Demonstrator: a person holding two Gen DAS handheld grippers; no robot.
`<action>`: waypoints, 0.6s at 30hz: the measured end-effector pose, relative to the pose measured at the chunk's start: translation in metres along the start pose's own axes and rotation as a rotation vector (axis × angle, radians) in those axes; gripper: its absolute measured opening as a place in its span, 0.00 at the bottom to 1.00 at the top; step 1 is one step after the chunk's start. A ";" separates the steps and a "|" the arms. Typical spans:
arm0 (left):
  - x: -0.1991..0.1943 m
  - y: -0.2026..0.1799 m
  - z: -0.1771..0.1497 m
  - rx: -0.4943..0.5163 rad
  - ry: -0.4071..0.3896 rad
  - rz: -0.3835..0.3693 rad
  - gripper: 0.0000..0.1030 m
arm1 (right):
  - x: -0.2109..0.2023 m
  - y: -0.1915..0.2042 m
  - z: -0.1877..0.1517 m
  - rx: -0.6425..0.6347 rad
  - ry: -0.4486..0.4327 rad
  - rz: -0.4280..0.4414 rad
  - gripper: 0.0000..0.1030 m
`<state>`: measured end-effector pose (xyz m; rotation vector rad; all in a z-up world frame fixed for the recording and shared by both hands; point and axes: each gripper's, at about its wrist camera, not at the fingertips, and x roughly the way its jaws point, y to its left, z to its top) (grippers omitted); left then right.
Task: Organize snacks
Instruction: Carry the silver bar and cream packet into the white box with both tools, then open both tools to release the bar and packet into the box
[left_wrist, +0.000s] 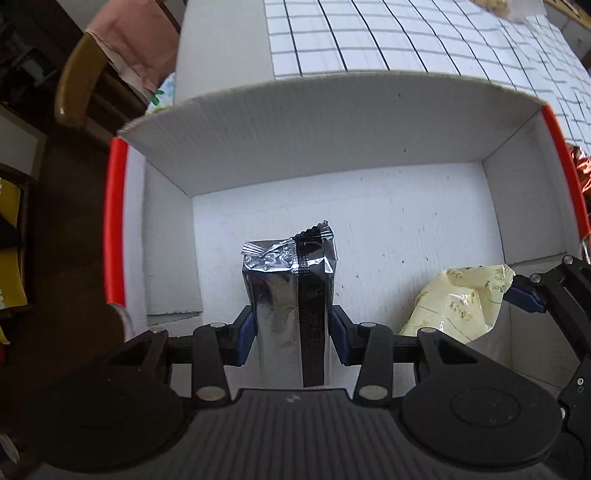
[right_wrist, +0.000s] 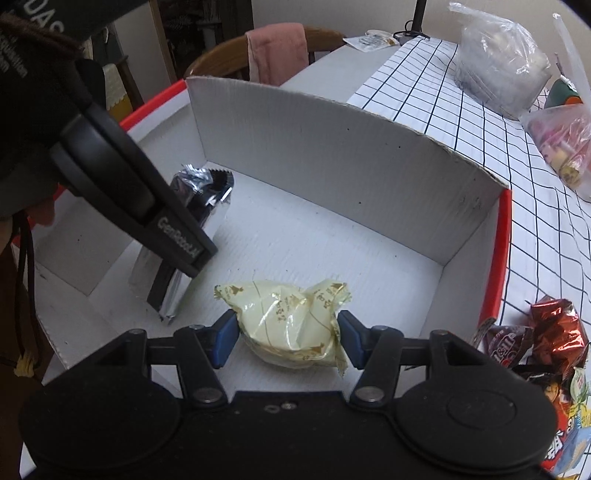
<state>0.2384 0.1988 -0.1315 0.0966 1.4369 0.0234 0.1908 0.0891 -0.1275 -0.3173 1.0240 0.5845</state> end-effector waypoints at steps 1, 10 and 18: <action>0.001 0.000 0.000 0.001 0.005 -0.002 0.41 | 0.000 0.000 0.000 0.002 0.007 0.001 0.56; 0.000 0.007 0.006 -0.019 -0.004 -0.046 0.49 | -0.006 0.001 0.002 0.019 -0.006 -0.005 0.63; -0.021 0.014 -0.009 -0.043 -0.089 -0.099 0.57 | -0.037 -0.001 -0.001 0.058 -0.090 0.027 0.78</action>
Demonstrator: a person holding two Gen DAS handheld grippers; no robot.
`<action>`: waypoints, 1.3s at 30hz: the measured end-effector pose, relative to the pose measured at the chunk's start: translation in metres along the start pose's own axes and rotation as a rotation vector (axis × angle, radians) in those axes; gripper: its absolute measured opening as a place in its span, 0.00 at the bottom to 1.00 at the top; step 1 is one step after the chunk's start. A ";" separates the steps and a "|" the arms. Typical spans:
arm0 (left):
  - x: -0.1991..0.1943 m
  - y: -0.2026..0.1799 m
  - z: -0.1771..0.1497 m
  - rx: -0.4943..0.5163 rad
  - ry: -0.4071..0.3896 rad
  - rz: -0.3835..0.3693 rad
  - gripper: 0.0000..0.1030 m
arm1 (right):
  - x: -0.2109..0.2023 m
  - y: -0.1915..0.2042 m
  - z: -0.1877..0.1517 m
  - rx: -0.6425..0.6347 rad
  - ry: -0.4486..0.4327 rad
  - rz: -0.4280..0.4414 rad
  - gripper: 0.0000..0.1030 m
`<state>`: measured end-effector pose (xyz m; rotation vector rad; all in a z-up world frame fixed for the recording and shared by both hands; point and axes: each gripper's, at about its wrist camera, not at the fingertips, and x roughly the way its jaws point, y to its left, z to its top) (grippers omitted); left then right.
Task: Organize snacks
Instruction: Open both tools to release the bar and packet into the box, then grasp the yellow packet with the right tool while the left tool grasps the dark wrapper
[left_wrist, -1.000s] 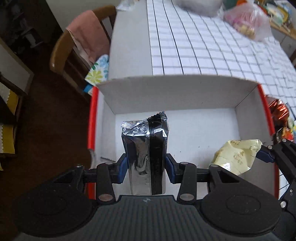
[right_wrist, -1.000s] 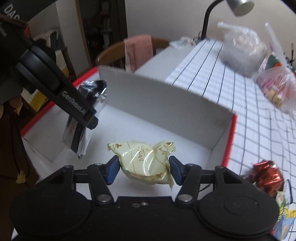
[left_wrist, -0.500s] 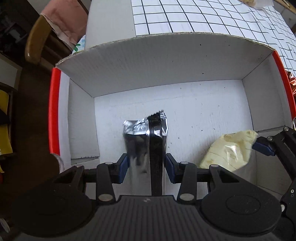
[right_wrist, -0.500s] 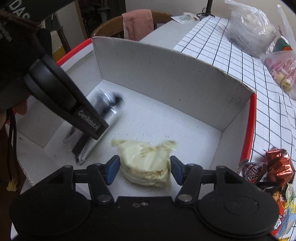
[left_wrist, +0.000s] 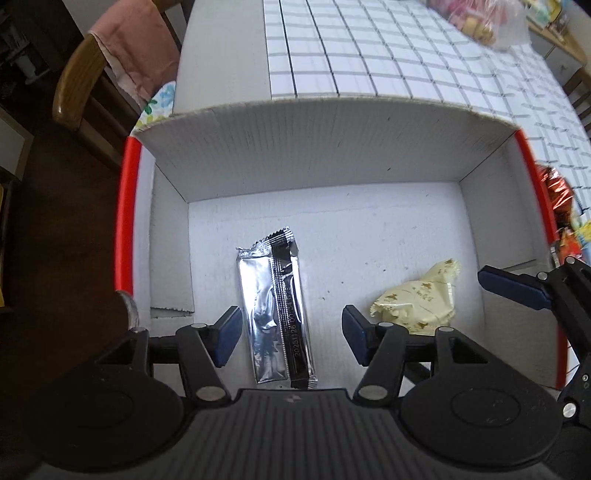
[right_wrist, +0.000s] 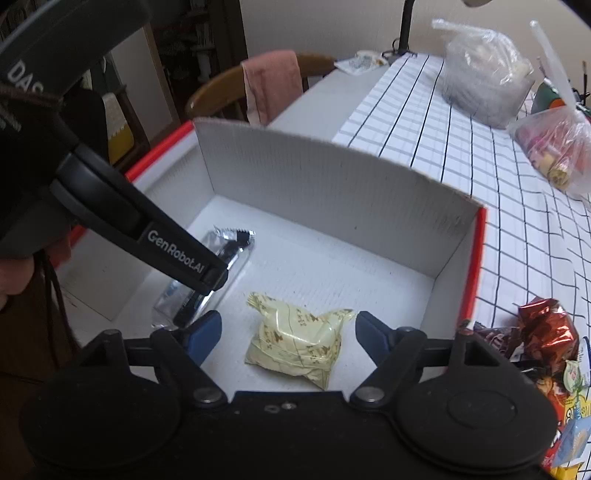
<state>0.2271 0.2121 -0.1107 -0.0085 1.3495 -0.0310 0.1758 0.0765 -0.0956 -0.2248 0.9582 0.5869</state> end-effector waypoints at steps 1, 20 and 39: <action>-0.004 0.002 -0.002 -0.007 -0.014 -0.009 0.57 | -0.004 0.000 0.000 0.002 -0.007 0.001 0.80; -0.104 0.004 -0.063 -0.024 -0.405 -0.142 0.72 | -0.091 -0.008 -0.015 0.078 -0.208 0.040 0.98; -0.130 -0.078 -0.116 0.042 -0.546 -0.147 0.76 | -0.153 -0.066 -0.085 0.172 -0.289 -0.033 1.00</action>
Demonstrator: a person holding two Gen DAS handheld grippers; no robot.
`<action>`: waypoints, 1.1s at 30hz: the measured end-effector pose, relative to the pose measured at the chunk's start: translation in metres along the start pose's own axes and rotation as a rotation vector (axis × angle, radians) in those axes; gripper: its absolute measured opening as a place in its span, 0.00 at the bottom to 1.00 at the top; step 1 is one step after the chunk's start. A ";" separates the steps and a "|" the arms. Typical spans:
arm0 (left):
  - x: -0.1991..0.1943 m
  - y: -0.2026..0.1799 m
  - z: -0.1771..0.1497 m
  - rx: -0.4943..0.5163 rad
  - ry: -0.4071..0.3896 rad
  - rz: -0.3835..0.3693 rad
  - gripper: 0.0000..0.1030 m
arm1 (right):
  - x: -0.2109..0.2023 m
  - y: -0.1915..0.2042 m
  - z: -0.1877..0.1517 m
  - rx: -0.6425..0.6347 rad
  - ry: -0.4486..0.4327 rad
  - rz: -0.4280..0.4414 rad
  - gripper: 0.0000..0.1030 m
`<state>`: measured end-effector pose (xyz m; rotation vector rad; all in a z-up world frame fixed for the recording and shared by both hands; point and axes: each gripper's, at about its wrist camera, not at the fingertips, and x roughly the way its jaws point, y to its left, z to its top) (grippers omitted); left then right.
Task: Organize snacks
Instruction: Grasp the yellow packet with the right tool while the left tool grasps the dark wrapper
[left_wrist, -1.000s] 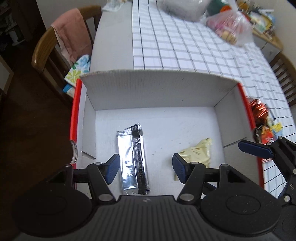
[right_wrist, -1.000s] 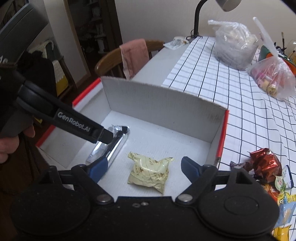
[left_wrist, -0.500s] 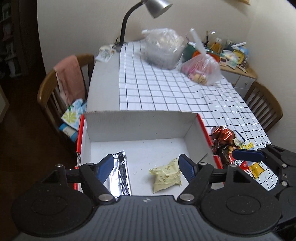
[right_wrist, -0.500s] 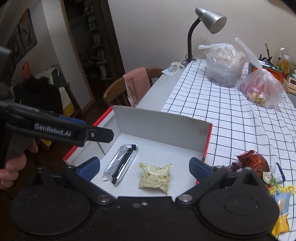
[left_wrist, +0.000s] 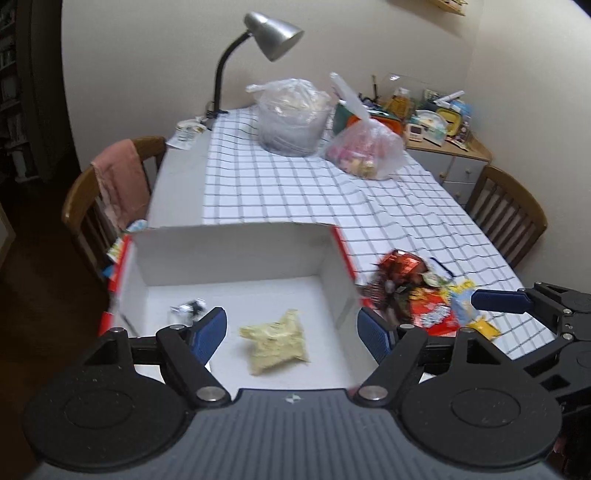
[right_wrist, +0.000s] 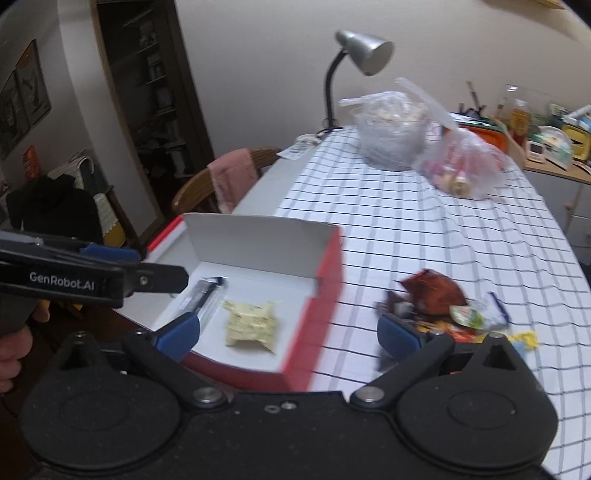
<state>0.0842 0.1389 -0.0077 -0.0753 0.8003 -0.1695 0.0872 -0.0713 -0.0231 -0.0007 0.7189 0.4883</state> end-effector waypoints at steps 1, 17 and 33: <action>0.002 -0.008 -0.001 0.000 0.005 -0.006 0.76 | -0.005 -0.008 -0.004 0.003 0.000 -0.004 1.00; 0.070 -0.131 -0.011 0.002 0.116 -0.036 0.76 | -0.039 -0.143 -0.050 -0.026 0.068 -0.102 0.99; 0.154 -0.167 0.000 0.026 0.214 0.105 0.76 | 0.007 -0.210 -0.081 -0.031 0.200 -0.076 0.89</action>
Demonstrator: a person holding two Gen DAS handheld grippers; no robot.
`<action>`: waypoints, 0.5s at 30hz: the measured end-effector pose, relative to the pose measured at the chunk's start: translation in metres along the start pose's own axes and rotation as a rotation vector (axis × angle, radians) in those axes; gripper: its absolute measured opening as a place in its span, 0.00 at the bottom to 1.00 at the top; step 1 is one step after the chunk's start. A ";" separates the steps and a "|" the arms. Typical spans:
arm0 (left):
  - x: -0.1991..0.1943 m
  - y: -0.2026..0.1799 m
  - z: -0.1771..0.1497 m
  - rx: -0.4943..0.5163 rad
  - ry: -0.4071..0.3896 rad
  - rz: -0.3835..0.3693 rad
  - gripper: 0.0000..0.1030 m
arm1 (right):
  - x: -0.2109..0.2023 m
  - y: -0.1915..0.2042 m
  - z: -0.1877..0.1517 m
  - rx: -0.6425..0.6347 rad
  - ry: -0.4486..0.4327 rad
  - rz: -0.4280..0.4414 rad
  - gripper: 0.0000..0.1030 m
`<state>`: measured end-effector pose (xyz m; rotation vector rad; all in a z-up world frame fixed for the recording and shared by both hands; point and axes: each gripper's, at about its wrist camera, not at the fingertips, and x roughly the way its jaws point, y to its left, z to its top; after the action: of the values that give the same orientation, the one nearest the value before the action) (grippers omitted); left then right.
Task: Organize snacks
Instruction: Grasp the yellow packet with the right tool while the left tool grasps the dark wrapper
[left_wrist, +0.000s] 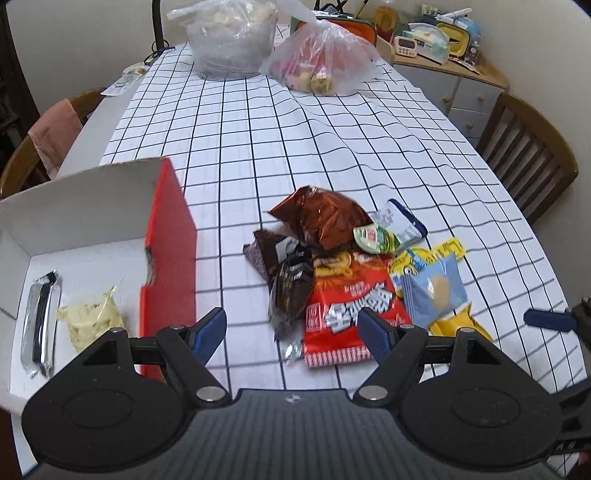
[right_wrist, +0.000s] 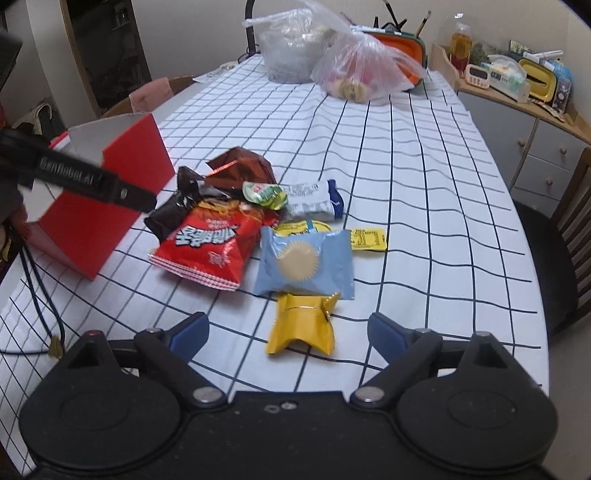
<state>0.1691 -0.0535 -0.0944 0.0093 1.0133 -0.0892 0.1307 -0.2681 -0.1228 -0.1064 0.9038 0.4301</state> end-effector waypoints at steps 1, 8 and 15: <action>0.004 0.000 0.004 -0.005 0.004 0.002 0.76 | 0.003 -0.002 0.000 0.001 0.006 0.002 0.88; 0.036 0.008 0.024 -0.070 0.080 0.017 0.74 | 0.025 -0.010 0.000 -0.008 0.048 0.009 0.80; 0.059 0.011 0.029 -0.110 0.155 0.009 0.60 | 0.038 -0.009 0.005 -0.037 0.068 0.023 0.73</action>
<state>0.2252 -0.0477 -0.1293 -0.0803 1.1718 -0.0244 0.1583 -0.2626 -0.1507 -0.1449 0.9652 0.4673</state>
